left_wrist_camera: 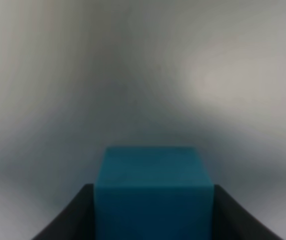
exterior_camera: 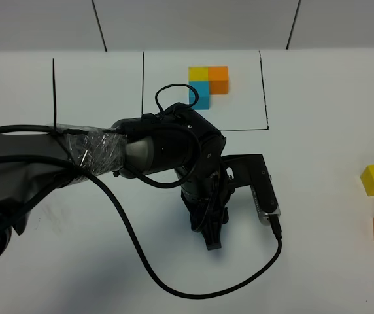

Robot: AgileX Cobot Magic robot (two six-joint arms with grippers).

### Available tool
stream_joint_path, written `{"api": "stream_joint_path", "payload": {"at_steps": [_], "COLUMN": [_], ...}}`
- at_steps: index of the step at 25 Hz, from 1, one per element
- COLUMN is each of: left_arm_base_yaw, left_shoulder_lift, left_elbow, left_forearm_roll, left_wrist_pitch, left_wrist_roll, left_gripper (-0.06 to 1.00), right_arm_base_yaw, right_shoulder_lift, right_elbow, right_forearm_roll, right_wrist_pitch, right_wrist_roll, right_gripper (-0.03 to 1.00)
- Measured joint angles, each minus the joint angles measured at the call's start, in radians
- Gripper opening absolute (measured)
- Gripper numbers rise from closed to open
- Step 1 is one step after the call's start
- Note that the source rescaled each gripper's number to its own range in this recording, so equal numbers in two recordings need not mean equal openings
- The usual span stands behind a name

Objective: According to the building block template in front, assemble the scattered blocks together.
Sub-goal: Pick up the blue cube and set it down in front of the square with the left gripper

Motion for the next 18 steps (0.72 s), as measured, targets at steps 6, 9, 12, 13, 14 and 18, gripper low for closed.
{"api": "stream_joint_path", "payload": {"at_steps": [6, 9, 12, 13, 14, 18], "left_arm_base_yaw": [0.0, 0.0, 0.0, 0.0, 0.0, 0.0], "left_shoulder_lift": [-0.002, -0.022, -0.078, -0.101, -0.131, -0.274], "left_elbow": [-0.001, -0.014, -0.052, -0.069, -0.082, -0.109], "left_forearm_roll": [0.0, 0.001, 0.003, 0.008, 0.017, 0.087], "left_wrist_pitch": [0.011, 0.027, 0.066, 0.084, 0.099, 0.139], "left_wrist_roll": [0.0, -0.001, -0.011, -0.014, -0.015, -0.025], "left_gripper": [0.04, 0.4, 0.87, 0.93, 0.98, 1.0], "right_arm_base_yaw": [0.0, 0.0, 0.0, 0.0, 0.0, 0.0], "right_shoulder_lift": [0.0, 0.0, 0.0, 0.0, 0.0, 0.0], "right_elbow": [0.0, 0.0, 0.0, 0.0, 0.0, 0.0], "right_forearm_roll": [0.0, 0.0, 0.0, 0.0, 0.0, 0.0], "right_wrist_pitch": [0.0, 0.0, 0.0, 0.0, 0.0, 0.0], "right_wrist_roll": [0.0, 0.0, 0.0, 0.0, 0.0, 0.0], "right_gripper": [0.01, 0.01, 0.01, 0.01, 0.01, 0.01]}}
